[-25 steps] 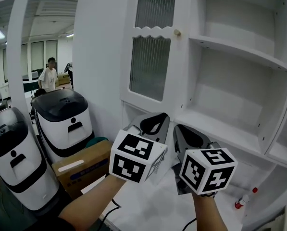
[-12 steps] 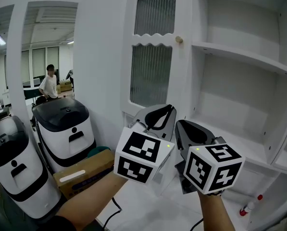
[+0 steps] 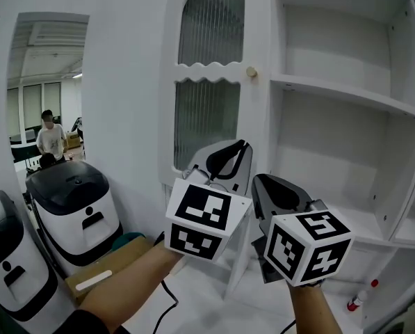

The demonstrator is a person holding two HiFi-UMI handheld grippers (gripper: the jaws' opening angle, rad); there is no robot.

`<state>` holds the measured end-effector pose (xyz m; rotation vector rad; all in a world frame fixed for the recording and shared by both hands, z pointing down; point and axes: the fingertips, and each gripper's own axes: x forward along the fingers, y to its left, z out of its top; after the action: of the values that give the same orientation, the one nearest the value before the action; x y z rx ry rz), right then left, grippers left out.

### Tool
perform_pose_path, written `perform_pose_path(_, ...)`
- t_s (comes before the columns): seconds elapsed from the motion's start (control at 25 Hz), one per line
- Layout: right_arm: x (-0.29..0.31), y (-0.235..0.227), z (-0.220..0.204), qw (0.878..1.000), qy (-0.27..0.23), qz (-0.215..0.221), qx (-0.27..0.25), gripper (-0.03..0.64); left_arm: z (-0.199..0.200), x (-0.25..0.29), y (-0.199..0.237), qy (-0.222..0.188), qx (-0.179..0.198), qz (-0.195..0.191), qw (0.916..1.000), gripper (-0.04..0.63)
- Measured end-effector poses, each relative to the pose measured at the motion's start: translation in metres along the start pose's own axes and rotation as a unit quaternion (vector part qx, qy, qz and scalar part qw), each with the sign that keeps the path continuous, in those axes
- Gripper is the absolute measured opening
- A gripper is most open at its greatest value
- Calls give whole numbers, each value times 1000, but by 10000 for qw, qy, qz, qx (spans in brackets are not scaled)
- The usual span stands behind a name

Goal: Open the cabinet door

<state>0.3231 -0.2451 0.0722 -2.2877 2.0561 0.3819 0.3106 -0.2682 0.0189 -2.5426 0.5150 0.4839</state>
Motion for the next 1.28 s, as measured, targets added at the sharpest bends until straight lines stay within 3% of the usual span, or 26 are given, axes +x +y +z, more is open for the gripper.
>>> perform_pose_path(0.68, 30, -5, 24, 9977, -78, -543, -388, 21, 30, 44, 39, -836, 157, -317, 9959, 49)
perform_pose_path(0.96, 28, -10, 20, 9938, -15, -900, -652, 22, 48, 62, 54, -1143, 165, -367, 9926, 58)
perform_pose_path(1.28, 24, -16, 13, 9911, 58, -1180, -610, 21, 63, 79, 58, -1470, 333, -361, 9879, 66)
